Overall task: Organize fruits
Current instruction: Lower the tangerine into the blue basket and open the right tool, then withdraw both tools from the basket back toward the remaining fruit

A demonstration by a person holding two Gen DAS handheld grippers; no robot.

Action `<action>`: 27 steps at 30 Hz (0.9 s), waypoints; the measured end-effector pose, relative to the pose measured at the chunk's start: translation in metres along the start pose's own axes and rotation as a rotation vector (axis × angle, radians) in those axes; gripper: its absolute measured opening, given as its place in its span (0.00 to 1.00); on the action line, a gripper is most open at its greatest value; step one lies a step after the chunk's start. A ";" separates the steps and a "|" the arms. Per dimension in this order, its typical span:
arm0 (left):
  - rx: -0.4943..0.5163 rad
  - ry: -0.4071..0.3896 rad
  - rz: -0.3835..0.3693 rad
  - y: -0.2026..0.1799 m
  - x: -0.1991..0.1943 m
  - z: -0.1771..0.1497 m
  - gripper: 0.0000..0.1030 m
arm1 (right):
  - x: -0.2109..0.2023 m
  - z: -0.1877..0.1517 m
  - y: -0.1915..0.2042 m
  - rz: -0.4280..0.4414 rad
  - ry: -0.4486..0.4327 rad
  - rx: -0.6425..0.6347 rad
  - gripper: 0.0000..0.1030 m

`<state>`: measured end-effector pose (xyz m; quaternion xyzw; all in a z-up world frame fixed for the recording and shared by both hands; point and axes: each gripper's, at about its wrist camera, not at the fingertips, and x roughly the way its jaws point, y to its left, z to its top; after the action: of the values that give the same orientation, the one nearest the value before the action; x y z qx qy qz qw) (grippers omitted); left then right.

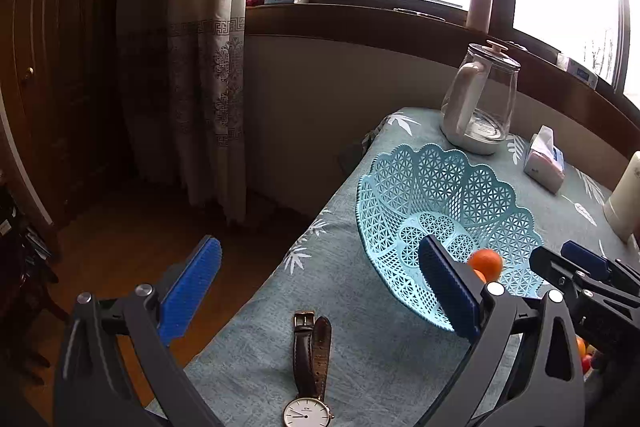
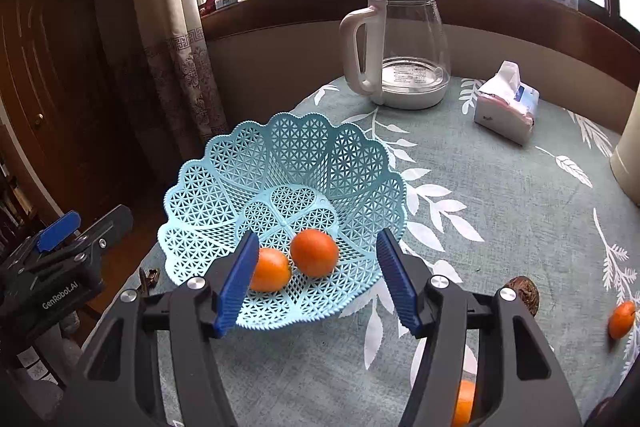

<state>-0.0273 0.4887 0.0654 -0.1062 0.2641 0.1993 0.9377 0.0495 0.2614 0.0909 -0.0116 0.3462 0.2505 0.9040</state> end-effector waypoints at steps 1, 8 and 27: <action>-0.006 0.001 0.002 0.001 0.000 0.000 0.97 | -0.001 -0.001 -0.001 0.001 0.000 0.006 0.60; -0.035 0.007 0.018 0.003 -0.001 0.001 0.97 | -0.011 -0.011 -0.007 0.007 -0.004 0.052 0.63; 0.062 -0.028 -0.059 -0.032 -0.030 -0.004 0.97 | -0.057 -0.034 -0.031 -0.043 -0.058 0.162 0.76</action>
<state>-0.0392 0.4494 0.0808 -0.0821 0.2536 0.1650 0.9496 0.0060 0.2023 0.0961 0.0613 0.3384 0.2025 0.9169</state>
